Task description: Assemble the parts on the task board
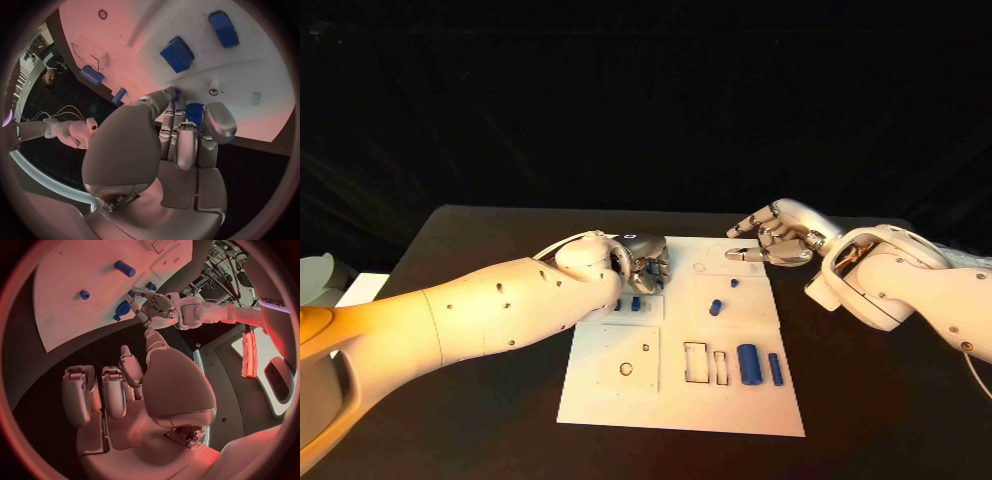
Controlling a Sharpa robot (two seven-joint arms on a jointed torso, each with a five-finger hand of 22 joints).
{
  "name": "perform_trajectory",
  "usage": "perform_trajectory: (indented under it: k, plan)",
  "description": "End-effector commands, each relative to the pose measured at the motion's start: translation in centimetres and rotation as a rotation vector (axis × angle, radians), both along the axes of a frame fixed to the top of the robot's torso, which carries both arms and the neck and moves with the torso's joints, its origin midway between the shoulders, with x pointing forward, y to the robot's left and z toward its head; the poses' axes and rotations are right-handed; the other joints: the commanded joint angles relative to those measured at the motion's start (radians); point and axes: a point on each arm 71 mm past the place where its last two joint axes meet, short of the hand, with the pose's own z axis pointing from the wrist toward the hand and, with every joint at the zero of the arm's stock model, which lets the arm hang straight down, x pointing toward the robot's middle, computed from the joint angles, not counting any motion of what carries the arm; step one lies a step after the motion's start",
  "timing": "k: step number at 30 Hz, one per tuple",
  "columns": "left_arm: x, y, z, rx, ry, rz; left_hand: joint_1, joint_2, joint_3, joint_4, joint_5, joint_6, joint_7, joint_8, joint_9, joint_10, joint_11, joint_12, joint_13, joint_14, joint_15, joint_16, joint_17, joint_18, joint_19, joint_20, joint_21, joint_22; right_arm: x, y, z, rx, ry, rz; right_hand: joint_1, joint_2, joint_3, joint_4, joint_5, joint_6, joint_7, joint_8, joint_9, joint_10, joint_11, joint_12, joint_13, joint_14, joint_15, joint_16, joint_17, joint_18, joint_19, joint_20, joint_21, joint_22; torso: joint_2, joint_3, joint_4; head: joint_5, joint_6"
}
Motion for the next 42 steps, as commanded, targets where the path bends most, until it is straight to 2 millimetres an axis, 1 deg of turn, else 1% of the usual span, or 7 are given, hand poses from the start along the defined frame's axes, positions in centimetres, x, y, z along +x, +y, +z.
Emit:
perform_trajectory:
  k: [1,10,17,21,28,29,42]
  plan:
    - [-0.1,0.1,0.4,-0.056,-0.032,-0.008,-0.015,-0.003,0.021,-0.010,0.010,0.006,0.001,-0.010,-0.001,0.012,-0.002,-0.017,0.003,0.048,0.002,0.006,0.000,-0.018,0.034,-0.002,0.006,0.003,-0.1,0.2,0.0,-0.001,-0.002,0.014,0.000,0.007,-0.003,-0.004,0.002,0.004,-0.002,0.002,0.001,-0.003,0.000,-0.003,0.014,0.096,0.001,-0.003,0.231,0.011,0.051,0.001,-0.004,0.157,-0.001,-0.0007,0.0003,-0.002,0.002]
    - [-0.6,1.2,1.7,-0.140,-0.042,-0.011,-0.032,-0.006,0.039,-0.026,0.012,0.014,0.003,-0.017,-0.001,0.024,0.000,-0.037,0.005,0.047,0.003,0.008,-0.001,-0.019,0.034,-0.001,0.008,0.006,-0.1,0.1,0.0,0.001,-0.004,0.013,0.000,0.007,-0.003,-0.004,0.002,0.004,-0.002,0.002,0.001,-0.003,0.000,-0.003,0.014,0.096,0.001,-0.003,0.231,0.011,0.051,0.001,-0.004,0.157,-0.003,0.0006,0.0023,-0.004,0.004]
    - [-1.0,2.6,2.7,-0.173,-0.046,0.002,-0.041,-0.008,0.040,-0.032,0.011,0.021,0.003,-0.018,0.001,0.033,0.000,-0.043,0.006,0.047,0.002,0.009,-0.002,-0.019,0.034,-0.001,0.010,0.008,-0.1,0.0,0.0,0.002,-0.004,0.010,0.000,0.007,-0.003,-0.004,0.002,0.004,-0.002,0.002,0.001,-0.003,0.000,-0.003,0.014,0.096,0.001,-0.003,0.231,0.011,0.051,0.001,-0.004,0.157,-0.003,0.0010,0.0028,0.000,0.007]
    - [-1.2,3.6,3.0,-0.169,-0.033,0.017,-0.046,-0.010,0.039,-0.033,0.010,0.023,0.003,-0.020,0.001,0.035,0.000,-0.047,0.006,0.047,0.002,0.009,-0.003,-0.019,0.034,-0.001,0.013,0.010,-0.1,-0.1,0.0,0.002,-0.003,0.008,0.000,0.007,-0.003,-0.004,0.002,0.004,-0.002,0.002,0.001,-0.003,0.000,-0.003,0.014,0.096,0.001,-0.003,0.231,0.011,0.051,0.001,-0.004,0.157,-0.002,-0.0002,0.0021,0.001,0.009]
    - [-0.8,5.5,2.7,-0.151,-0.009,0.058,-0.051,-0.011,0.038,-0.035,0.009,0.023,0.002,-0.022,0.001,0.035,0.000,-0.052,0.006,0.047,0.002,0.009,-0.002,-0.019,0.033,0.000,0.013,0.011,-0.1,-0.1,0.0,0.002,-0.003,0.007,0.000,0.007,-0.003,-0.004,0.002,0.004,-0.002,0.002,0.001,-0.003,0.000,-0.003,0.014,0.096,0.001,-0.003,0.231,0.011,0.051,0.001,-0.004,0.157,-0.001,-0.0008,0.0037,0.001,0.007]
    - [-0.7,5.6,2.6,-0.148,-0.006,0.062,-0.051,-0.011,0.038,-0.035,0.009,0.023,0.002,-0.022,0.001,0.035,0.000,-0.052,0.006,0.047,0.002,0.009,-0.002,-0.019,0.033,0.000,0.013,0.011,-0.1,-0.1,0.0,0.002,-0.003,0.007,0.000,0.007,-0.003,-0.004,0.002,0.004,-0.002,0.002,0.001,-0.003,0.000,-0.003,0.014,0.096,0.001,-0.003,0.231,0.011,0.051,0.001,-0.004,0.157,-0.001,-0.0013,0.0024,0.002,0.008]
    - [-0.4,6.5,1.4,-0.100,0.038,0.090,-0.059,-0.012,0.036,-0.036,0.008,0.022,0.003,-0.026,0.000,0.035,0.000,-0.059,0.006,0.046,0.003,0.009,-0.004,-0.019,0.033,0.000,0.012,0.011,-0.1,-0.1,0.0,0.002,-0.003,0.008,0.000,0.007,-0.003,-0.004,0.002,0.004,-0.002,0.002,0.001,-0.003,0.000,-0.003,0.014,0.096,0.001,-0.003,0.231,0.011,0.051,0.001,-0.004,0.157,0.000,-0.0005,0.0003,0.007,0.005]
